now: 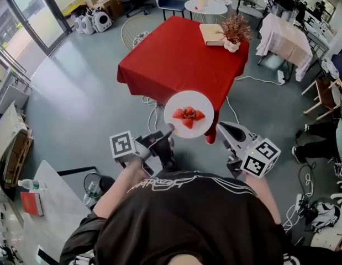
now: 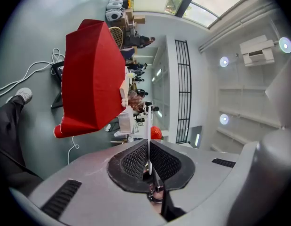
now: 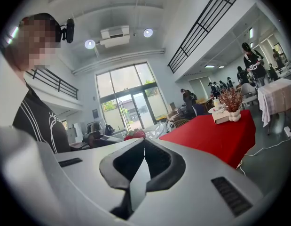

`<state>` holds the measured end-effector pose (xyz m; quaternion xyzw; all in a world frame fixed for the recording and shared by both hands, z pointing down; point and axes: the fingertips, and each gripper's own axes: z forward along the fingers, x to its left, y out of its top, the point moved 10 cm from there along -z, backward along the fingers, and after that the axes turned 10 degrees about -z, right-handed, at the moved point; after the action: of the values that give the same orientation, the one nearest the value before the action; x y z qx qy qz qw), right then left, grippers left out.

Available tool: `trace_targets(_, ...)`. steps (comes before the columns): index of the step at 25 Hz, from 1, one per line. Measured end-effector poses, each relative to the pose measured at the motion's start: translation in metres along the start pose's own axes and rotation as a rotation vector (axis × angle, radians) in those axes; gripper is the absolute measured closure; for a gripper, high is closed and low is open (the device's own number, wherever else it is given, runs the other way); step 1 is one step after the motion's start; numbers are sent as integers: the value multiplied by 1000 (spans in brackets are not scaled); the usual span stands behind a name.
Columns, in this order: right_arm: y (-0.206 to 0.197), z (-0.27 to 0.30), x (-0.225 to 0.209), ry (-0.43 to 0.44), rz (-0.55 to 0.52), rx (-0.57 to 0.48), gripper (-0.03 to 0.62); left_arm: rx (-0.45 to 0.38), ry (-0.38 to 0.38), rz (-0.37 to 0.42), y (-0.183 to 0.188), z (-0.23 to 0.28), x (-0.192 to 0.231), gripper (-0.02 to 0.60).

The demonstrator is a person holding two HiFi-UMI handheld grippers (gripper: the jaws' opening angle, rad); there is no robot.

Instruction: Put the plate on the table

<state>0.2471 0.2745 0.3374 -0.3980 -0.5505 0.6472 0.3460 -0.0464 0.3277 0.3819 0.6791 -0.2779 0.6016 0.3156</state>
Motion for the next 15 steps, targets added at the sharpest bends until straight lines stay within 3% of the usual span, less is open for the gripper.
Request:
trace_targets(10,-13,41,-41,-11,51,23,588,19,20,-45,52,34,15,567)
trace_targets(15,-10,80,-72,-34,96,29,588,48,38,-66,102,58,13,568)
